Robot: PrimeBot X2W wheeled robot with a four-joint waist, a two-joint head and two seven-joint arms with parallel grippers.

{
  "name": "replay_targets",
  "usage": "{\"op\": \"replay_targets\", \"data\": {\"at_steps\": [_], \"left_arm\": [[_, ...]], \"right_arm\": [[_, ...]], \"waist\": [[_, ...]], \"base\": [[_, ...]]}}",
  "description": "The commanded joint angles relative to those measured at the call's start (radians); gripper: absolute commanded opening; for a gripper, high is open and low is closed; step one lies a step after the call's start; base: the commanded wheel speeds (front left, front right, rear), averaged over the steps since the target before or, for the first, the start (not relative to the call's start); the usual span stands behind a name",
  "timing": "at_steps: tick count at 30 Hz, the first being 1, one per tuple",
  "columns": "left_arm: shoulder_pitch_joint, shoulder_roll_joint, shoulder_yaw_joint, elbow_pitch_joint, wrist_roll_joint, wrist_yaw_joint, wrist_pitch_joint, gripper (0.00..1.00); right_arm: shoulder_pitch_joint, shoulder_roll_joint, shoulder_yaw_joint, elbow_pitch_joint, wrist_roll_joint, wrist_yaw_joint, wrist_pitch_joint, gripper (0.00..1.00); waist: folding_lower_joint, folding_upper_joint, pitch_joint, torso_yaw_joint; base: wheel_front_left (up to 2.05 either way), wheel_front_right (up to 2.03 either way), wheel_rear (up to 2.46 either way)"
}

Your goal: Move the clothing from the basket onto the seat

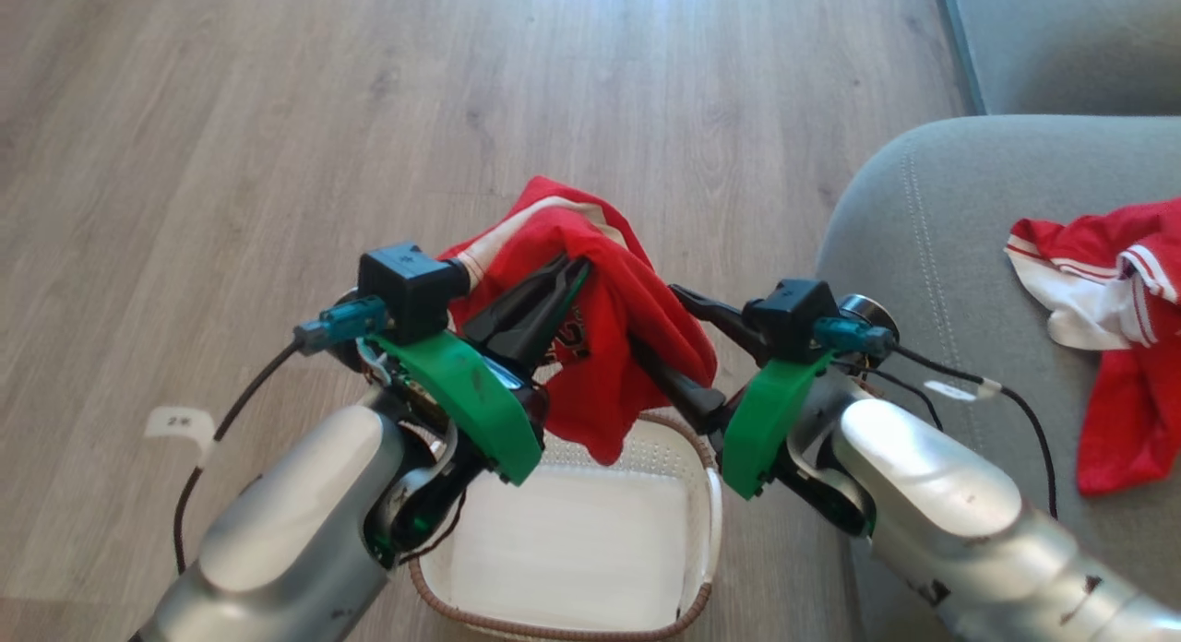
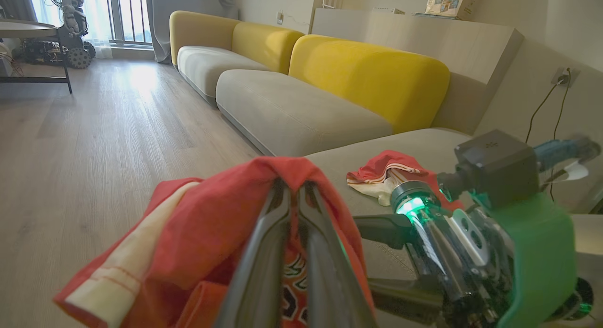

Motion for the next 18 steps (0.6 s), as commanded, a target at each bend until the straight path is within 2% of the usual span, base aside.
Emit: {"op": "replay_targets", "data": {"at_steps": [1,2,3,5,13,18], "left_arm": [[-0.078,0.010,0.040,-0.028,-0.001,-0.004,-0.001,0.00],[-0.077,0.008,0.037,-0.027,-0.001,-0.004,0.000,0.00],[-0.076,0.006,0.034,-0.027,-0.001,-0.005,0.000,0.00],[-0.073,0.003,0.028,-0.027,-0.001,-0.005,0.001,0.00],[-0.064,0.005,0.022,-0.026,-0.004,0.001,0.000,0.00],[-0.063,0.011,0.028,-0.027,-0.005,0.009,-0.003,0.00]], "right_arm": [[-0.047,0.019,0.011,-0.007,0.015,0.000,-0.020,1.00],[-0.058,0.023,0.026,0.011,0.023,0.000,-0.027,1.00],[-0.069,0.027,0.043,0.029,0.032,0.000,-0.034,0.76],[-0.089,0.036,0.072,0.059,0.050,0.000,-0.049,0.00],[-0.139,0.052,0.152,0.134,0.126,0.000,-0.100,0.00],[-0.157,0.044,0.158,0.150,0.157,0.000,-0.117,0.00]], "waist": [[0.0000,0.0000,-0.005,0.009],[0.0000,0.0000,-0.007,0.014],[0.0000,0.0000,-0.008,0.018],[0.0000,0.0000,-0.011,0.025],[0.0000,0.0000,-0.017,0.039],[0.0000,0.0000,-0.012,0.036]], "base": [[0.00,0.00,0.00],[0.00,0.00,0.00],[0.00,0.00,0.00],[0.00,0.00,0.00],[0.00,0.00,0.00],[0.00,0.00,0.00]]}}
